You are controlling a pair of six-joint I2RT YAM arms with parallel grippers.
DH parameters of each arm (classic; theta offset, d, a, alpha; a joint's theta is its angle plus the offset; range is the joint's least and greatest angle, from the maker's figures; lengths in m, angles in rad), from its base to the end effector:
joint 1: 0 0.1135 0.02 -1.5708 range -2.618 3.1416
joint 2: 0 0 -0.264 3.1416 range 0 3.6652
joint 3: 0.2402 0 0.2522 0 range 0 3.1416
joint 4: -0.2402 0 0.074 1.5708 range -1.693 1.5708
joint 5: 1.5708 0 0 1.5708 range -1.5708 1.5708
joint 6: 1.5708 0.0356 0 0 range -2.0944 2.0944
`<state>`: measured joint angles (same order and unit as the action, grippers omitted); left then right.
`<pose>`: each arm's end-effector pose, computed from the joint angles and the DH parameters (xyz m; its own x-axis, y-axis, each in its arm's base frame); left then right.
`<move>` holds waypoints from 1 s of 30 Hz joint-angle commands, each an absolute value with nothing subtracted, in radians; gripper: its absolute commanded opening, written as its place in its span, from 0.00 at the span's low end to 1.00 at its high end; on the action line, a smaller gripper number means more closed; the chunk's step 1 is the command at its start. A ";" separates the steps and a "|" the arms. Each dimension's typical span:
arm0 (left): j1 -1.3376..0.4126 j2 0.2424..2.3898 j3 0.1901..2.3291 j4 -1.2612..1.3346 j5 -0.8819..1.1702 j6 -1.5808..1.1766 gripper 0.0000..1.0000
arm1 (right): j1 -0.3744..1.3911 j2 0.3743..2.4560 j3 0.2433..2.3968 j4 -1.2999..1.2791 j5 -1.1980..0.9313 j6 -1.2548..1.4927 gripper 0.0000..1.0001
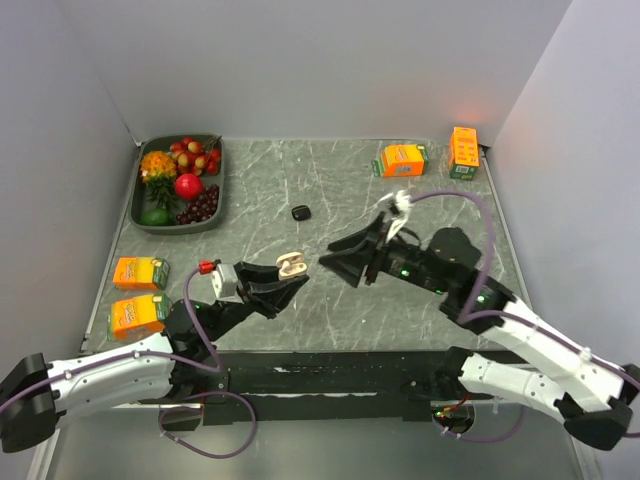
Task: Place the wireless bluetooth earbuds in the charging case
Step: Place the earbud in the charging case, then adjust the earbud at the center of the board.
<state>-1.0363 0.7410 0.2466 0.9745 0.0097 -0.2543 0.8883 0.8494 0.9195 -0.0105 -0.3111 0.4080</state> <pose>0.0845 -0.1435 0.2789 0.0101 -0.5109 -0.8596 0.8962 0.3858 -0.2188 0.1136 0.1570 0.3952 -0.3351 0.1866 -0.9235 -0.8699 0.3152 0.3793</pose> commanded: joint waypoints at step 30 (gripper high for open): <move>-1.035 0.531 0.106 1.126 -0.021 -0.228 0.01 | 0.057 0.992 0.819 -0.719 0.123 0.723 0.65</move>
